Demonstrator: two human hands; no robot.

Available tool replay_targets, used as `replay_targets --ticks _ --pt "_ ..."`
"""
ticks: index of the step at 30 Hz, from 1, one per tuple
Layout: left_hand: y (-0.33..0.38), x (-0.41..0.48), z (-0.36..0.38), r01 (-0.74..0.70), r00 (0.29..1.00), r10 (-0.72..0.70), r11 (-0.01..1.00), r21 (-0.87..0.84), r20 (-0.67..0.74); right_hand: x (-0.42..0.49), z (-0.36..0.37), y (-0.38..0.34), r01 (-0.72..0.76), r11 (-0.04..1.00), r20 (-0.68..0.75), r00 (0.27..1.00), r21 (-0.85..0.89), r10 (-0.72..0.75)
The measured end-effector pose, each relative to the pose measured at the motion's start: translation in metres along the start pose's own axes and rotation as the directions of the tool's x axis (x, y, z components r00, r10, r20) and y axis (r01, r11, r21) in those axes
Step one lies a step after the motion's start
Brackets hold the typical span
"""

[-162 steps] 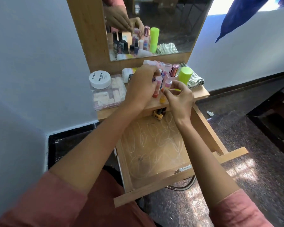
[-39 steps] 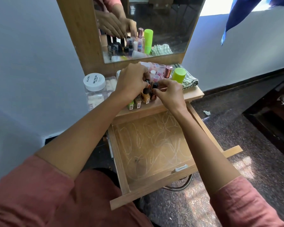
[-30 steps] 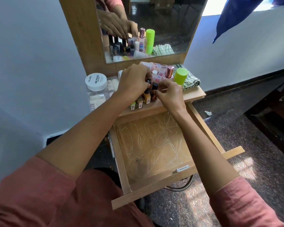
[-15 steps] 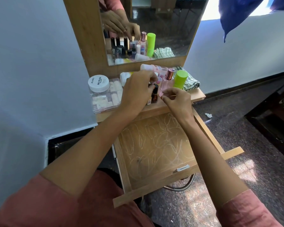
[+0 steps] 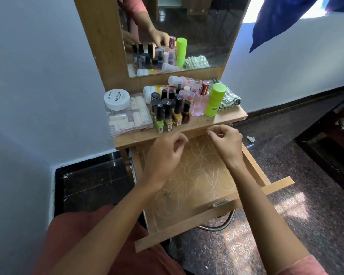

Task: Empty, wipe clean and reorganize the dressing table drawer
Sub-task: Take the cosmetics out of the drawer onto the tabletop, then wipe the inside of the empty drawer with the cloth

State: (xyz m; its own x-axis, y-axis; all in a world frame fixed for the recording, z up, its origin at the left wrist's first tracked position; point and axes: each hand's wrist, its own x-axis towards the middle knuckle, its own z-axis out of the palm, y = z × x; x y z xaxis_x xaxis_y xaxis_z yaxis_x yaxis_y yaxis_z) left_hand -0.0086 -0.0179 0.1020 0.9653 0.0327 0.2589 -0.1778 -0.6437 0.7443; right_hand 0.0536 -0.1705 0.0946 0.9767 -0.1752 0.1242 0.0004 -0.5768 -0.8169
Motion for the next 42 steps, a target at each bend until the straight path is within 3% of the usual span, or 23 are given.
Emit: replay_targets --ticks 4,8,12,20,28,34,39,42 --pt "-0.010 -0.014 0.011 0.048 0.996 -0.049 0.999 0.006 0.068 0.035 -0.016 -0.001 -0.023 0.999 -0.205 0.978 0.030 0.029" --pt "-0.010 -0.015 0.022 0.121 0.987 -0.115 0.992 -0.045 0.113 0.080 -0.024 0.006 -0.085 0.995 -0.296 0.951 0.042 0.094" --pt "-0.008 -0.005 0.040 0.148 0.984 -0.141 0.987 -0.059 0.106 0.108 -0.015 0.017 -0.178 0.983 -0.257 0.949 0.045 0.183" --pt "0.037 0.050 0.072 0.032 0.999 -0.029 0.986 -0.163 0.024 0.128 -0.009 0.021 -0.270 0.963 -0.236 0.934 0.020 0.267" --pt "0.038 0.073 0.089 0.114 0.993 -0.115 0.971 -0.212 0.008 0.142 -0.016 0.021 -0.338 0.941 -0.133 0.934 -0.037 0.330" --pt "0.034 0.069 0.095 0.190 0.982 -0.183 0.945 -0.266 0.051 0.130 -0.033 0.027 -0.295 0.933 -0.130 0.937 0.204 0.325" --pt "0.040 0.066 0.104 0.313 0.950 -0.286 0.880 -0.358 0.129 0.116 -0.048 0.040 -0.340 0.780 0.050 0.927 0.525 0.371" --pt "0.042 0.066 0.113 0.460 0.888 -0.399 0.753 -0.471 0.230 0.102 -0.052 0.044 -0.395 0.642 0.116 0.894 0.657 0.432"
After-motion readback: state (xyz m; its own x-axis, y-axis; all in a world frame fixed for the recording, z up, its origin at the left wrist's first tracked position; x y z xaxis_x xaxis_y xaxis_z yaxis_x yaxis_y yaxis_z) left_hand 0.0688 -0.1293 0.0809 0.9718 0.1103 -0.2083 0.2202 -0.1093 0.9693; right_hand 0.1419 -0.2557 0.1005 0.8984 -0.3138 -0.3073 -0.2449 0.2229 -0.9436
